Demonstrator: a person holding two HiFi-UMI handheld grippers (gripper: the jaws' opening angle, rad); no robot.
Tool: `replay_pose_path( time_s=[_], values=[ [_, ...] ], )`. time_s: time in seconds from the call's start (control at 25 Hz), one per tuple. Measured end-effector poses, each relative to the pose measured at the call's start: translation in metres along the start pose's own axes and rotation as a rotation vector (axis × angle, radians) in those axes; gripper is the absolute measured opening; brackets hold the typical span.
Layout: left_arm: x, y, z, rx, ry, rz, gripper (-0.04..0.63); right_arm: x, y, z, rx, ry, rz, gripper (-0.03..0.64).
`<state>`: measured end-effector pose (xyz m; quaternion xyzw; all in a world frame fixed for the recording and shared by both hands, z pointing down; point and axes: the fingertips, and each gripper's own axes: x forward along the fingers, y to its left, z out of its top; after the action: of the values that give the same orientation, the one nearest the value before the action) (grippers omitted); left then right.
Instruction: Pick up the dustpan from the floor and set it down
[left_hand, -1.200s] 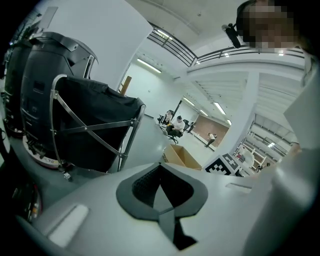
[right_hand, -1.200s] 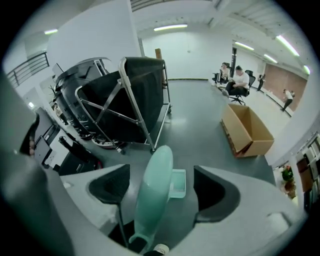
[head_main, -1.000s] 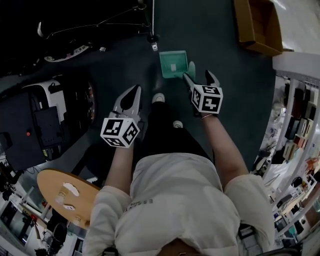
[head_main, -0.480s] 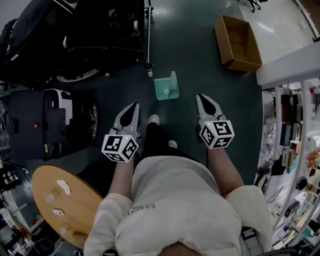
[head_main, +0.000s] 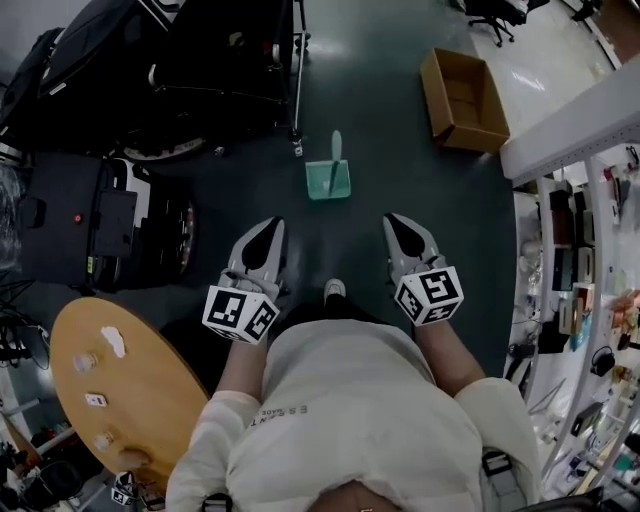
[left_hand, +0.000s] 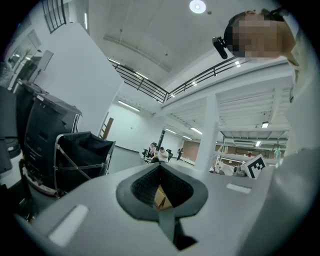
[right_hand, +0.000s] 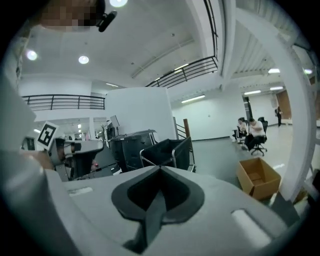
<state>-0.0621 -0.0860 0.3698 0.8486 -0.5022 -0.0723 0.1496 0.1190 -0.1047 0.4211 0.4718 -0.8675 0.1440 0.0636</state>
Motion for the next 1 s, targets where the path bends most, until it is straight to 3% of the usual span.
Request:
replay_pose_path(
  time_s=[0.16, 0.6, 1.0],
  values=[
    [-0.039, -0.011, -0.016, -0.004, 0.020, 0.034, 0.017, -0.034, 0.014, -0.012, 0.102, 0.012, -0.016, -0.012],
    [-0.179, -0.079, -0.049, 0.014, 0.054, 0.006, 0.017, -0.156, 0.102, -0.064, -0.001, 0.014, -0.070, -0.011],
    [-0.218, -0.130, -0.066, -0.008, 0.070, -0.054, 0.017, -0.223, 0.115, -0.084, 0.008, 0.030, -0.156, -0.011]
  ],
)
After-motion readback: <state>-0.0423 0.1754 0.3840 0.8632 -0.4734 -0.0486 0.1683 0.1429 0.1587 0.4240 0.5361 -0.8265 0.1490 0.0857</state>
